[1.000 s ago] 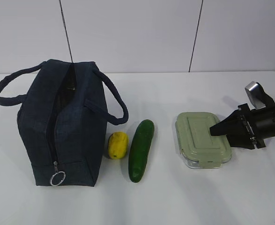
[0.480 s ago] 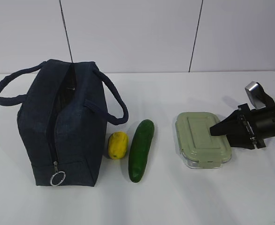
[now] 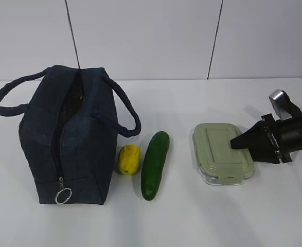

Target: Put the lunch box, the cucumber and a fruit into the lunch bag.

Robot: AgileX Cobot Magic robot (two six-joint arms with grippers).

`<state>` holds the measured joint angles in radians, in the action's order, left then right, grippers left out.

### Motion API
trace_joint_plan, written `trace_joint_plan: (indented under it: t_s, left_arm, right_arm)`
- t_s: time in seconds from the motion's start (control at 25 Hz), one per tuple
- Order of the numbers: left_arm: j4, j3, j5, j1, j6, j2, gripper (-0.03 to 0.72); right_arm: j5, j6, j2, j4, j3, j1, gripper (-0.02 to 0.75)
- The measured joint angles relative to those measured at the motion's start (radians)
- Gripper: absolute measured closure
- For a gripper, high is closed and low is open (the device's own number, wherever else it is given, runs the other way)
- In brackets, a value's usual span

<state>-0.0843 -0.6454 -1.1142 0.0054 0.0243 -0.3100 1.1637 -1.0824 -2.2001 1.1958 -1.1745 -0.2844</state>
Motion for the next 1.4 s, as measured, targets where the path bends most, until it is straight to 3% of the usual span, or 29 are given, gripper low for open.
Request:
trace_joint_plan:
  t_s: [1.4]
  left_arm:
    - [-0.004, 0.0, -0.002, 0.0, 0.0, 0.0, 0.363]
  right_arm:
    - [-0.002, 0.014, 0.0, 0.008, 0.0, 0.0, 0.356]
